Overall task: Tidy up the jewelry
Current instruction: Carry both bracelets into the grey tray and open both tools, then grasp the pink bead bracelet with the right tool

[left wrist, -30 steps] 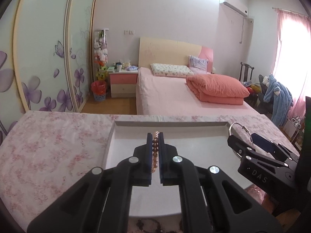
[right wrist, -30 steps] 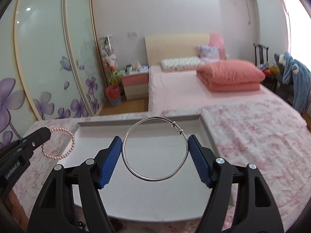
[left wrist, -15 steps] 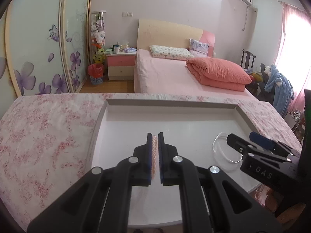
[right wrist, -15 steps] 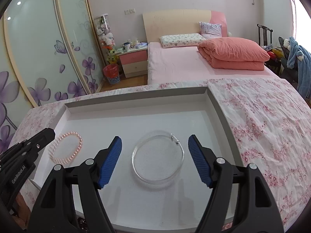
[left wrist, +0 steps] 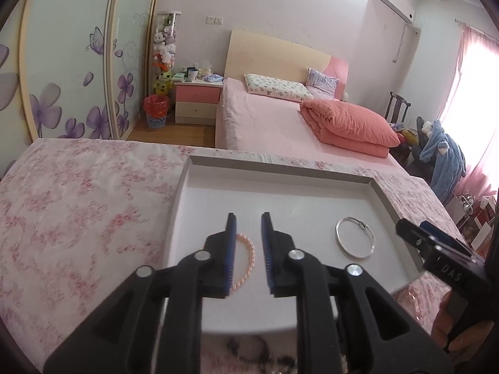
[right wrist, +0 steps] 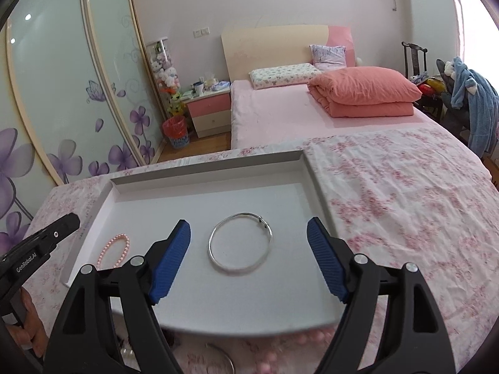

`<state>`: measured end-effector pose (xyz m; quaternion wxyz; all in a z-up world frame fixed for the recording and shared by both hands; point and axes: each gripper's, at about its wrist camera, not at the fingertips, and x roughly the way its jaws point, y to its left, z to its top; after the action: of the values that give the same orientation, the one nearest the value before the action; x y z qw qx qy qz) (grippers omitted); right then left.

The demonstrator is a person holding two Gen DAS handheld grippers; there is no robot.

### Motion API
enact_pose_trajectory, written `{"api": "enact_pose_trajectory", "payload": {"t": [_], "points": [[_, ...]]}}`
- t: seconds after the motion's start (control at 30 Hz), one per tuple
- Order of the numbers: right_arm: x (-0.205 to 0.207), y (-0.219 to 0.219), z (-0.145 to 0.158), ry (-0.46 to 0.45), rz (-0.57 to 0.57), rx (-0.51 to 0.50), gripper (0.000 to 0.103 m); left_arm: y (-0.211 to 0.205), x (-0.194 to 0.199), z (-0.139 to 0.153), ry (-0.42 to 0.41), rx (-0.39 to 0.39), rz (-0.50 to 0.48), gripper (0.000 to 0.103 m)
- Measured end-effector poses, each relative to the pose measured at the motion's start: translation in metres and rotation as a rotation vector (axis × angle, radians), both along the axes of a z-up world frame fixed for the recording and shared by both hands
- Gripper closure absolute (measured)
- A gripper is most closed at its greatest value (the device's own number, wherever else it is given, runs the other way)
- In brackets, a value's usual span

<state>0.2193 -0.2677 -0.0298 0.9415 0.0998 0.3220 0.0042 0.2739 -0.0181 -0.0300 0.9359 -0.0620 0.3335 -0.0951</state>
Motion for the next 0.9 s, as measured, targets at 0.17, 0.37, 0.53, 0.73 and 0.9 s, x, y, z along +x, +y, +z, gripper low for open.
{"api": "enact_pose_trajectory", "payload": {"t": [0.17, 0.37, 0.53, 0.73, 0.9], "points": [[-0.029, -0.015, 0.000, 0.016, 0.002, -0.013, 0.026, 0.005, -0.040, 0.002, -0.013, 0.014, -0.023, 0.077], [-0.058, -0.043, -0.024, 0.121, -0.025, -0.023, 0.031, 0.018, -0.081, -0.008, 0.019, 0.035, -0.043, 0.070], [-0.071, -0.059, -0.041, 0.177, -0.052, -0.028, 0.043, 0.024, -0.104, -0.021, 0.055, 0.068, -0.056, 0.065], [-0.058, -0.043, -0.053, 0.222, -0.013, -0.075, 0.052, 0.020, -0.114, -0.034, 0.106, 0.069, -0.078, 0.063], [-0.045, -0.042, -0.062, 0.254, -0.038, -0.107, 0.053, 0.013, -0.120, -0.041, 0.131, 0.067, -0.096, 0.058]]}}
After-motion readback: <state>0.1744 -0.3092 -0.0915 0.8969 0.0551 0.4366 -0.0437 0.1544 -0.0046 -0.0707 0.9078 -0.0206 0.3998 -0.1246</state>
